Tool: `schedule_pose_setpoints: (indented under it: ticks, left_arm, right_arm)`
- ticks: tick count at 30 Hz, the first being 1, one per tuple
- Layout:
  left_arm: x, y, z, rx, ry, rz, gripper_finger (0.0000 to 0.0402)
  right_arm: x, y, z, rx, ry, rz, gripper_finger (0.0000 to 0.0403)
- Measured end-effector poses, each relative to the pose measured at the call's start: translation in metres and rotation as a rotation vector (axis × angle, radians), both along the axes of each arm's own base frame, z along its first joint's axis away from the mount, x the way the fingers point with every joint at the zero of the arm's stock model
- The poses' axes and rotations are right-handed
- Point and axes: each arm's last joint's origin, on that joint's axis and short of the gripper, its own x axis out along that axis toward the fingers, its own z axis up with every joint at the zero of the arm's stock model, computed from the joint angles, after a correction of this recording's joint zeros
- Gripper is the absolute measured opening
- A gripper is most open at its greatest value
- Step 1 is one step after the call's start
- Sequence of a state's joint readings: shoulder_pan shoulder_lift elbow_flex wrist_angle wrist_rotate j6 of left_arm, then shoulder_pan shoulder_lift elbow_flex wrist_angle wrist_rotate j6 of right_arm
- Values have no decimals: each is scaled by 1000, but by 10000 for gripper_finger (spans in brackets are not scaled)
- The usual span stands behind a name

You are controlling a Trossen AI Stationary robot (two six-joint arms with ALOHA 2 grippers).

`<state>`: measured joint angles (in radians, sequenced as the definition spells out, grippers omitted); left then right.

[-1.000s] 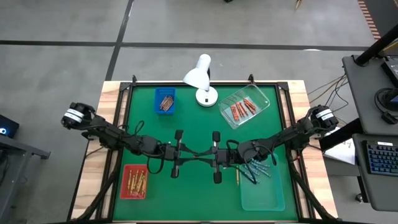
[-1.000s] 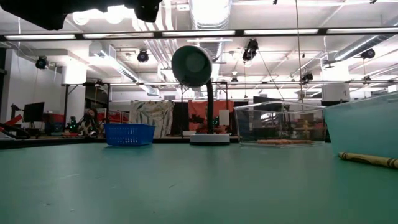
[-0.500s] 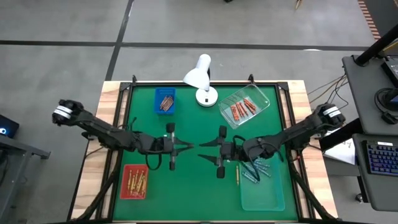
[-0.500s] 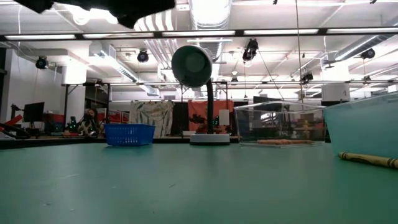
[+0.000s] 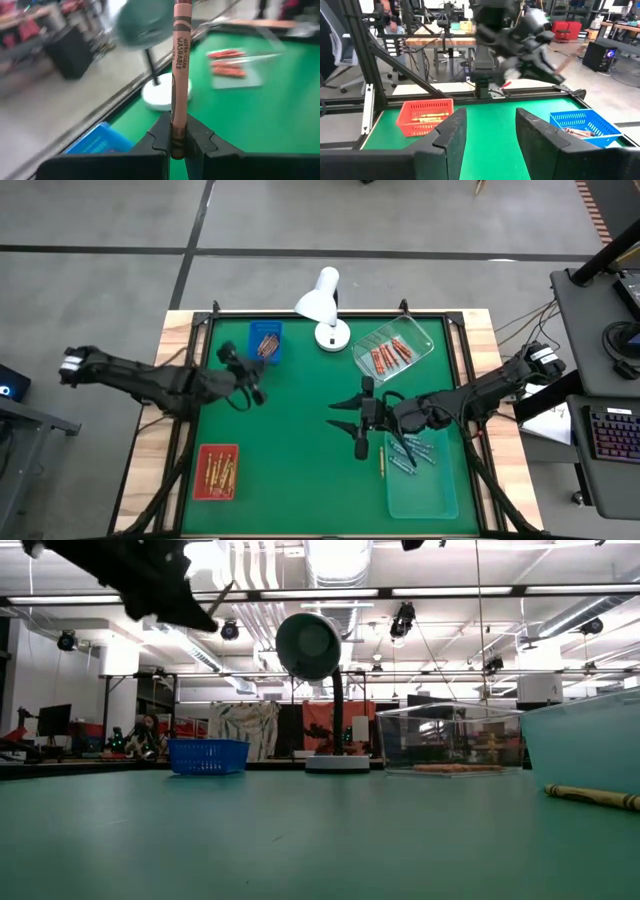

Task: Sort crayons
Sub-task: Put the brown crayon into the blue bin

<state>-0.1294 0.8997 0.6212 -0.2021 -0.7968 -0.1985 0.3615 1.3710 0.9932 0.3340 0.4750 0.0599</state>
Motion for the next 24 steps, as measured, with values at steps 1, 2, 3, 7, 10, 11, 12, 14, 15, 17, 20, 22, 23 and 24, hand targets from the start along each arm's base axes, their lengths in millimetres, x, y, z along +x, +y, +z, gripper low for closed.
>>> schedule_pose_setpoints:
  ticks: [1, 2, 3, 7, 10, 11, 12, 14, 15, 17, 20, 22, 23, 24]
  left_arm:
    - [-2, 8, 0, -15, 6, 29, 5]
    - [-3, 17, -1, -34, 19, 50, 5]
    - [-4, 25, -3, -60, 29, 66, 5]
    - [-6, 64, -12, -182, 65, 108, 4]
    - [-10, 92, -21, -245, 99, 174, 4]
    - [-12, 101, -24, -257, 114, 196, 4]
    - [-14, 109, -27, -268, 131, 216, 4]
    - [-17, 122, -34, -297, 156, 252, 4]
    - [-18, 127, -36, -311, 167, 261, 4]
    - [-19, 134, -42, -327, 195, 274, 4]
    - [-19, 140, -50, -340, 241, 283, 4]
    - [-17, 141, -54, -347, 268, 281, 4]
    - [-16, 142, -56, -353, 280, 281, 4]
    - [-14, 143, -57, -358, 290, 281, 5]
  right_arm:
    - [0, 0, -1, 1, 1, 0, 158]
    - [1, 0, -1, 1, 3, 0, 158]
    - [1, 0, -1, 1, 4, 0, 158]
    - [1, 0, -1, 7, 3, -1, 157]
    - [1, 0, -1, 10, 3, -1, 157]
    - [1, 0, -1, 10, 3, -1, 157]
    - [1, 0, -1, 10, 3, -1, 157]
    - [1, 0, -1, 9, 4, -1, 157]
    - [1, 0, -2, 9, 7, -2, 157]
    - [1, 0, -2, 7, 10, -2, 157]
    - [1, 0, -2, 7, 9, -2, 157]
    - [1, 0, -2, 7, 9, -3, 157]
    - [1, 0, -2, 8, 9, -4, 157]
    - [1, 0, -2, 7, 10, -4, 157]
